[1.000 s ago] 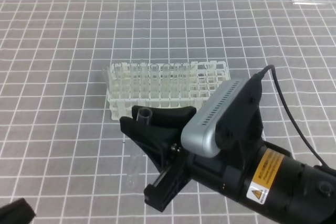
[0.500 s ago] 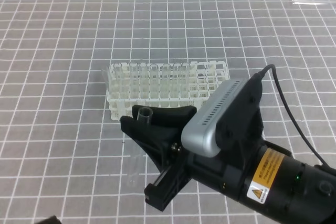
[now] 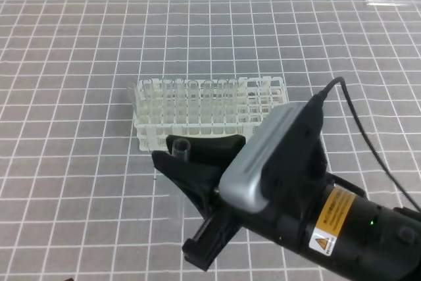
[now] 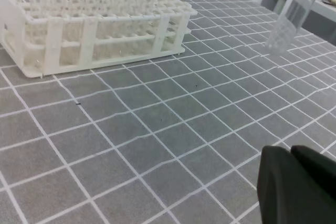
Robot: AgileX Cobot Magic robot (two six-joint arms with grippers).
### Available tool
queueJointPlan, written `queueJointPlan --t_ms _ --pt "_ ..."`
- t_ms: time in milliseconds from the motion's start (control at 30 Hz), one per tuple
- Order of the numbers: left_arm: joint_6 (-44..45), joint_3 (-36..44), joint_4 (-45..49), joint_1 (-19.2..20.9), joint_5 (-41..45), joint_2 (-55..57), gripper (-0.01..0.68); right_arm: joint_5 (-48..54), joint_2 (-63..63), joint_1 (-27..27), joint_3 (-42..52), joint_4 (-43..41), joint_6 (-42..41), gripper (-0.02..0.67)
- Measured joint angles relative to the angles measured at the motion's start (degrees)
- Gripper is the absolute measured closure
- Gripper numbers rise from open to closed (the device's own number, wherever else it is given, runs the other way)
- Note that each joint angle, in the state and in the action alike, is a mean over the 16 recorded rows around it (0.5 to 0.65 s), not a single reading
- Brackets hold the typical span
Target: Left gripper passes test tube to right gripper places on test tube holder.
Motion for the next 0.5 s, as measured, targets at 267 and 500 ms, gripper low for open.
queueJointPlan --t_ms 267,500 --pt "-0.1 -0.1 3.0 0.0 0.2 0.1 0.673 1.1 0.0 -4.0 0.0 16.7 -20.6 0.551" --pt "-0.1 -0.2 4.5 0.0 0.4 0.2 0.673 0.4 0.0 -7.4 0.0 30.2 -34.5 0.551"
